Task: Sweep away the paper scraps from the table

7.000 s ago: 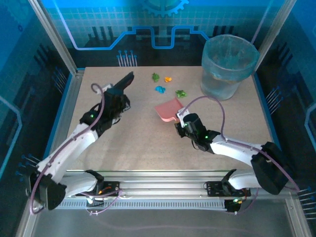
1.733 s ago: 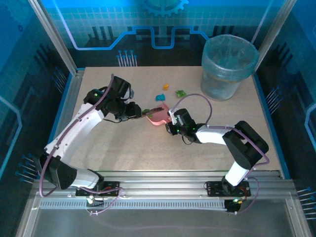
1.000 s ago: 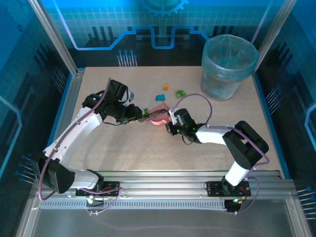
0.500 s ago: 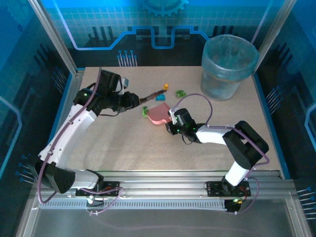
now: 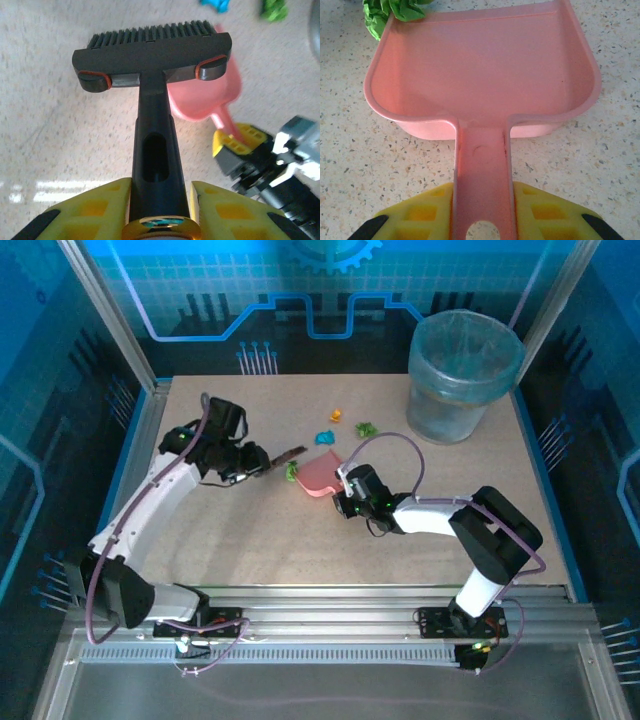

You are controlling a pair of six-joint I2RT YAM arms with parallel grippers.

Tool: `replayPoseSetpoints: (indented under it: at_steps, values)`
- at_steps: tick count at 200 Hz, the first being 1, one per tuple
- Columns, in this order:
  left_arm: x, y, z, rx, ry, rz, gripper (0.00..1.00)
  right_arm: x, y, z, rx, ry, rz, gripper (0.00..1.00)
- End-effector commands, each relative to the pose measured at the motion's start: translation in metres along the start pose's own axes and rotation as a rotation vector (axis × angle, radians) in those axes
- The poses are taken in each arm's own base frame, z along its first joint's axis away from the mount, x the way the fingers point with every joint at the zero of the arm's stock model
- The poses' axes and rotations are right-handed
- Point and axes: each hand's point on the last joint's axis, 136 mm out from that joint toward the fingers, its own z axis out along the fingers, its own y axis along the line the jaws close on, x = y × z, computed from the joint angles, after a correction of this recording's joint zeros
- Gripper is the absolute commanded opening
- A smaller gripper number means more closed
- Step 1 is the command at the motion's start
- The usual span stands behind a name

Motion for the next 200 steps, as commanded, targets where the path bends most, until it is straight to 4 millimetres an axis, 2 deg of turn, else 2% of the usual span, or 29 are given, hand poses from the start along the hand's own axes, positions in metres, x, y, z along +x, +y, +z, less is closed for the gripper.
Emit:
replayPoseSetpoints:
  at_steps: [1,43,108,119,123,159,200]
  values:
    - [0.008,-0.014,-0.01,0.109,0.002,-0.035,0.02,0.014,-0.004,-0.001,0.04,0.058,-0.021,0.0]
    - [0.021,-0.026,0.001,0.235,0.051,-0.102,0.02,0.013,-0.009,-0.004,0.07,0.058,-0.039,0.0]
    - [0.013,-0.042,0.007,0.307,0.056,-0.12,0.03,0.015,-0.018,-0.023,0.153,0.18,-0.115,0.0]
    - [0.012,-0.043,0.007,0.308,0.055,-0.116,0.03,0.023,-0.02,-0.028,0.168,0.219,-0.135,0.0]
    - [0.012,-0.043,0.008,0.31,0.055,-0.115,0.03,0.012,-0.018,-0.031,0.165,0.203,-0.135,0.0]
    - [0.01,-0.047,0.008,0.327,0.059,-0.109,0.03,0.013,-0.019,-0.047,0.168,0.243,-0.162,0.0]
    - [0.01,-0.051,0.008,0.346,0.067,-0.104,0.03,0.025,-0.017,-0.048,0.147,0.267,-0.179,0.0]
